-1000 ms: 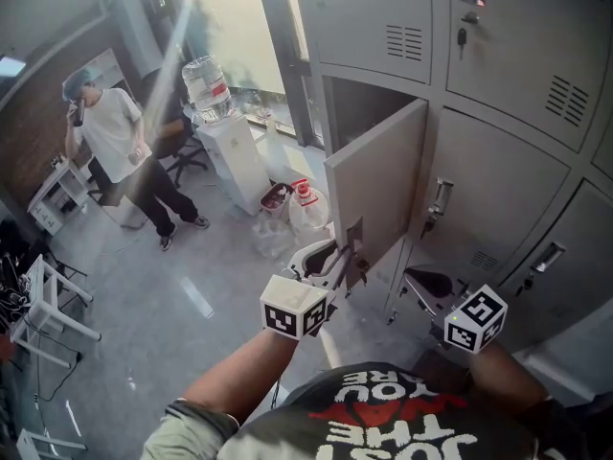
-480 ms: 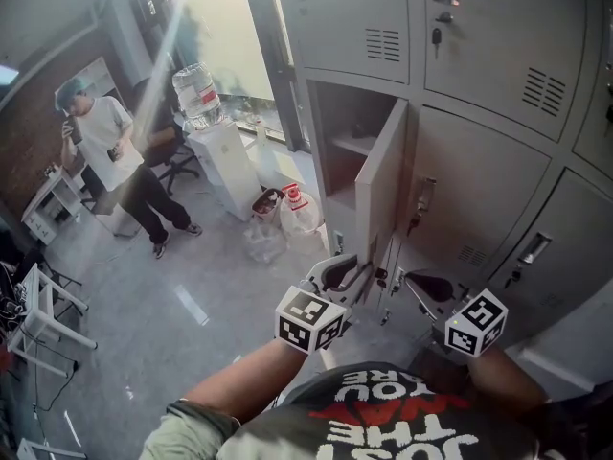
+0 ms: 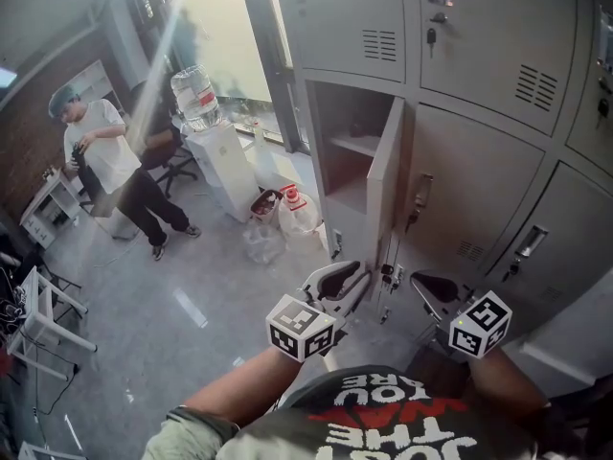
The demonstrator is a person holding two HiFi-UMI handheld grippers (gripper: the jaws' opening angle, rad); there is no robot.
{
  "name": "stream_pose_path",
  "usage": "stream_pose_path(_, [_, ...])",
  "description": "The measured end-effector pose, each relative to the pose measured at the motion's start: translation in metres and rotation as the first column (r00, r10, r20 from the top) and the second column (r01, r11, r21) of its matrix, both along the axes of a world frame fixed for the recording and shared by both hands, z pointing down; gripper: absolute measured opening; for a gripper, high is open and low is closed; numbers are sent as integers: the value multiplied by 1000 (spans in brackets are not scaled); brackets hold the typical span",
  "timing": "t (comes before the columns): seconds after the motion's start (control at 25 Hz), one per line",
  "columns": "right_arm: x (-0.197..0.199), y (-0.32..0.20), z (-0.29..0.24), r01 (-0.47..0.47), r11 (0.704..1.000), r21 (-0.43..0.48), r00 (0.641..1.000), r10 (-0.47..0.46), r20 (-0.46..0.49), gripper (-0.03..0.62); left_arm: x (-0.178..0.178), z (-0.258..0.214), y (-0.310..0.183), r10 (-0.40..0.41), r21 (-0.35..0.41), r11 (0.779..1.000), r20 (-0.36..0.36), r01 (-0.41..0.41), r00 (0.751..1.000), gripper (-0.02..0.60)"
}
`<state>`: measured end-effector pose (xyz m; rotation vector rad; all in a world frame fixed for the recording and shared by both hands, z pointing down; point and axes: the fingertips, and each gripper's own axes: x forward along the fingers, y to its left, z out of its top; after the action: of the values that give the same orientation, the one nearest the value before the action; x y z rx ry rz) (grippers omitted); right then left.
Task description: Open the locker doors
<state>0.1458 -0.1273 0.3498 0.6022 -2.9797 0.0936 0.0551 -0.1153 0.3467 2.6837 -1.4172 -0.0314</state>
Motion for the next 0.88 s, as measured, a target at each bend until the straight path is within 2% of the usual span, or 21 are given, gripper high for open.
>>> stream_pose_path(0.32, [-8,25,4,-64,998,-16,998,64,3,32,-37,-8,33,34,7,999,-97,-33,995,100])
stream_pose_path(0.44, [-18,38,8,-105,994,-29,994,105,7,32,-52,-5,49,63,10,998,-110,-62,992,70])
stream_pose_path(0.56, [-34,57,11,-144,989,-40,989,145,6,32,-74,-5,65,85,9,996,-133,-84,987,12])
stream_pose_path(0.88, [-67,100,23,-211,975,-62,977,211,-10,32,-113,8,102,166,-14,985,-170,-170,971,8])
